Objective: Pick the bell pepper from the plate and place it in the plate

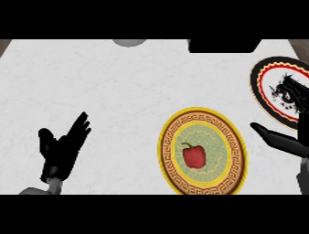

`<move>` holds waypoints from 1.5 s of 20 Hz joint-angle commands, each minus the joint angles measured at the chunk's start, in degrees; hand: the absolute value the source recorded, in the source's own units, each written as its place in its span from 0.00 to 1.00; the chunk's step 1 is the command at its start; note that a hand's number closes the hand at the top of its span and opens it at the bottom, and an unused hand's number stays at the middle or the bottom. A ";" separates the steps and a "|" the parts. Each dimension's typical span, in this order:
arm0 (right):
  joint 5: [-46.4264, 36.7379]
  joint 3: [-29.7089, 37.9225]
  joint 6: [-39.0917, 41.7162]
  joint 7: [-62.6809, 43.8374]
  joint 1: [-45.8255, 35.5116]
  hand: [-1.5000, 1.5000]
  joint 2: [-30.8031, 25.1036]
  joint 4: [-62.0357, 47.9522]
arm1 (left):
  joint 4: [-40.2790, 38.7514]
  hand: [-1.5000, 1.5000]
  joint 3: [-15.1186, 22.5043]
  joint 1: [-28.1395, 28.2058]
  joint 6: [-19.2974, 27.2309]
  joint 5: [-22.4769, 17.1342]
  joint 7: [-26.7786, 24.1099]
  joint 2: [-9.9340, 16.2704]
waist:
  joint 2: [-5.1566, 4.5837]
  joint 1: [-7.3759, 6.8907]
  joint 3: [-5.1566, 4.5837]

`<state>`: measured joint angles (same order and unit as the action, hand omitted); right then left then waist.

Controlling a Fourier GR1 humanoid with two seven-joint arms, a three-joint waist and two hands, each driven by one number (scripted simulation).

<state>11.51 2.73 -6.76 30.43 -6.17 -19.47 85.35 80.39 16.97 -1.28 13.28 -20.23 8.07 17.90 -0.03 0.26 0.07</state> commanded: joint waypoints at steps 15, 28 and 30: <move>-22.27 -12.22 9.38 -27.69 6.26 0.00 -17.68 21.16 | -0.64 0.50 -1.11 -2.00 0.65 2.52 2.06 -3.04 | 0.15 0.15 -0.16; -42.32 -24.16 9.69 -40.79 8.16 0.00 -5.18 22.25 | 0.24 0.50 -3.04 0.75 -1.28 6.25 1.98 -5.04 | 0.07 -0.23 -0.07; -44.51 -27.80 10.24 -45.44 8.01 0.00 -1.95 24.64 | -4.46 0.50 -5.13 2.10 -4.87 4.86 -2.69 -4.58 | 0.06 -0.20 -0.10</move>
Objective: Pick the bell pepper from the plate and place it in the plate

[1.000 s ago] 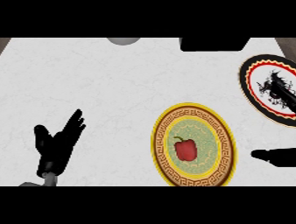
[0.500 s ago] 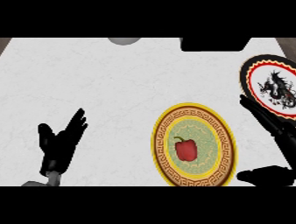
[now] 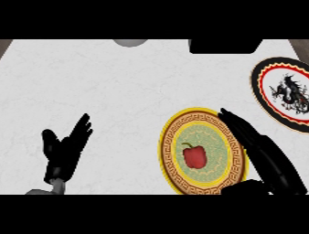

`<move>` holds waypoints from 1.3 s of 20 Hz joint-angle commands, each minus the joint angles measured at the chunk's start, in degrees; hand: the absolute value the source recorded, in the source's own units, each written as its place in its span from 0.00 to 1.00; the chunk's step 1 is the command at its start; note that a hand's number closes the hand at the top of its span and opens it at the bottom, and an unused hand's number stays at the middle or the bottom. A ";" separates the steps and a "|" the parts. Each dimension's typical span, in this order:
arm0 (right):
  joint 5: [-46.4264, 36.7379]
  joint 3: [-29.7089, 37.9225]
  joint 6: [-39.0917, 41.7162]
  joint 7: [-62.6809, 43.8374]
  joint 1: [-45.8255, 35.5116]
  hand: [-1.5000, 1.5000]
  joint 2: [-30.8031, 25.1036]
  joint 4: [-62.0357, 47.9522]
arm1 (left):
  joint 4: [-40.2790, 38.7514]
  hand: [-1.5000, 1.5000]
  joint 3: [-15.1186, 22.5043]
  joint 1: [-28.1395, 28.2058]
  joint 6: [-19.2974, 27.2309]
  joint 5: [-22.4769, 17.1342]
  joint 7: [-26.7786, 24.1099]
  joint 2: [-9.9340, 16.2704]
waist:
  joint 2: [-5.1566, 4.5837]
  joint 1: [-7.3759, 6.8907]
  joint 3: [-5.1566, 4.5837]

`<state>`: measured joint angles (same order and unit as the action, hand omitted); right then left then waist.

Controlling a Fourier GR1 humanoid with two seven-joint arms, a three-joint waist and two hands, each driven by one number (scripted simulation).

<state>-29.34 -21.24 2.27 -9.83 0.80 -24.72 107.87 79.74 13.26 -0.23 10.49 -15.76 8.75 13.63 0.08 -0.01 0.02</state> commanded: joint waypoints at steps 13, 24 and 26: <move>-15.48 -4.67 -1.11 -1.51 -1.12 0.00 11.94 -10.64 | -0.05 0.50 -3.65 1.35 -4.05 3.20 1.05 -2.84 | -0.09 -0.05 -0.03; -20.22 -3.97 4.41 -7.03 -6.12 0.00 18.87 -13.42 | 3.14 0.50 -6.57 3.95 -5.52 5.49 1.78 -3.95 | -0.05 -0.22 -0.03; -21.56 -3.62 1.04 -0.61 -2.25 0.00 17.30 -16.09 | 3.43 0.50 -8.19 2.04 -6.71 5.40 3.78 -3.65 | -0.05 -0.06 -0.02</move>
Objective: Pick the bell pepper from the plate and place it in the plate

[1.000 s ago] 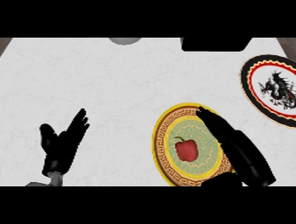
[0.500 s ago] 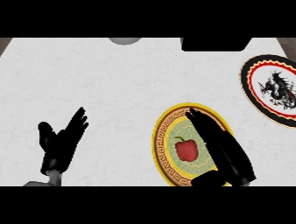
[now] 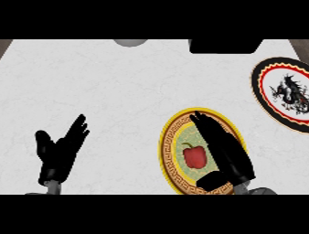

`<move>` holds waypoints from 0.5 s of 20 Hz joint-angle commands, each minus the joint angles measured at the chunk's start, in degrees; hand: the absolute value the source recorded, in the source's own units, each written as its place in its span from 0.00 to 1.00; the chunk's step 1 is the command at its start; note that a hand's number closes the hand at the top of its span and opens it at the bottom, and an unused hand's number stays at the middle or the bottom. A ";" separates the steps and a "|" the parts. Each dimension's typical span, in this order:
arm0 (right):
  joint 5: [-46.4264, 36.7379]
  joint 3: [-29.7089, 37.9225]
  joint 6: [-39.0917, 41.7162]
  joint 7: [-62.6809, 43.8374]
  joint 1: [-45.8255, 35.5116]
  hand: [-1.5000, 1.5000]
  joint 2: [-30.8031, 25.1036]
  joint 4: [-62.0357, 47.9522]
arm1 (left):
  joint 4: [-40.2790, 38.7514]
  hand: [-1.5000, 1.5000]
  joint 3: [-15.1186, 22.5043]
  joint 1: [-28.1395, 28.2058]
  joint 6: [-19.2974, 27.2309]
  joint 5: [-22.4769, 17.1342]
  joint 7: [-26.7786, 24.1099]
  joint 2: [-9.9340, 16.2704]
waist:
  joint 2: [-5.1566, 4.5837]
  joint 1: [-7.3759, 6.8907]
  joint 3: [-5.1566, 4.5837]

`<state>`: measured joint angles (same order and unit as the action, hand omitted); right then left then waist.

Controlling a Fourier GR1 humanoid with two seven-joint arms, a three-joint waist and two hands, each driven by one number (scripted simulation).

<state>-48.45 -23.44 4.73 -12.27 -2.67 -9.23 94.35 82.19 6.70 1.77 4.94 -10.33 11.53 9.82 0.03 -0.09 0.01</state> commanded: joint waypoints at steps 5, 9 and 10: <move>-6.69 -3.74 1.38 -1.02 -2.02 1.00 3.47 -5.99 | 1.81 0.50 -1.19 -0.02 -0.77 0.66 2.42 -0.80 | 0.02 -0.06 -0.01; -8.87 -1.49 -1.69 5.35 -4.74 1.00 2.95 -11.15 | -0.87 0.50 -0.93 -1.02 -0.68 2.41 1.25 -2.79 | -0.02 0.00 -0.01; -7.72 -0.01 -6.37 11.73 -1.64 1.00 -0.51 -15.02 | 0.78 0.50 -2.92 0.65 -3.82 0.01 0.31 0.20 | -0.04 -0.08 0.00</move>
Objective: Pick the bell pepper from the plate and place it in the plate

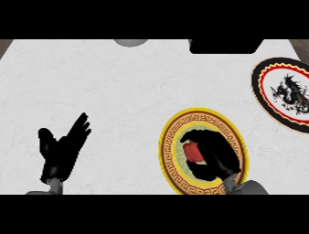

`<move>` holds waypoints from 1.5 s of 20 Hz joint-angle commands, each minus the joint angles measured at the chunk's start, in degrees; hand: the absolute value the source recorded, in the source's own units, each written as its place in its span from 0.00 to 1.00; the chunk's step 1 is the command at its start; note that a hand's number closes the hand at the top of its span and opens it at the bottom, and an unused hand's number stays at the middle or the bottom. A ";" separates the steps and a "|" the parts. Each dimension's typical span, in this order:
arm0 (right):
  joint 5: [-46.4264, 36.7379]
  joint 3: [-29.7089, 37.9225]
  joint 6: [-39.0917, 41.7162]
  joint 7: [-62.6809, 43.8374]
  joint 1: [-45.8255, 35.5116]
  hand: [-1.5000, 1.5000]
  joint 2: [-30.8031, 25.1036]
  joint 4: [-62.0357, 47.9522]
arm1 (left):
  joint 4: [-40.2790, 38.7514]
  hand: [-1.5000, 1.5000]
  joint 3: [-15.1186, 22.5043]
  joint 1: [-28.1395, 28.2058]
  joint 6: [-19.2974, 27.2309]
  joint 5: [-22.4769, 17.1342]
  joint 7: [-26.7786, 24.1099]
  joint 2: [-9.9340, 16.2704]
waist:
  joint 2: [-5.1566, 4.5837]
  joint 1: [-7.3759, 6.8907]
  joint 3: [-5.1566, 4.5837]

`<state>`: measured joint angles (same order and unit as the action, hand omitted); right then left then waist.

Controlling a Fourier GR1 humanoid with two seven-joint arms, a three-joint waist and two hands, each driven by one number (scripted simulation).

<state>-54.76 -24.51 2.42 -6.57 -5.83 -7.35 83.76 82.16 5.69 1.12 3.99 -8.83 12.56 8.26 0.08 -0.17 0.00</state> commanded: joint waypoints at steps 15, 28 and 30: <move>-7.96 26.14 -17.43 -25.60 -11.80 1.00 6.40 -6.48 | 1.12 0.50 -0.82 -0.46 -0.76 1.42 -0.14 -1.24 | -2.09 0.43 -0.25; -35.66 44.67 -35.85 -61.07 -34.83 1.00 -0.07 -16.55 | 1.04 0.50 1.45 -3.06 -1.92 2.32 0.37 -1.84 | -2.96 -6.01 -0.19; -40.54 46.37 -37.98 -65.00 -36.96 1.00 0.34 -18.73 | 1.22 0.50 1.87 -3.22 -2.53 2.53 0.88 -1.34 | -2.85 -6.65 -0.11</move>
<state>-87.62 17.94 -29.19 -59.46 -37.90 -6.49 68.46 83.21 7.13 -1.35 1.76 -6.58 12.90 6.76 -2.69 -5.73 -0.26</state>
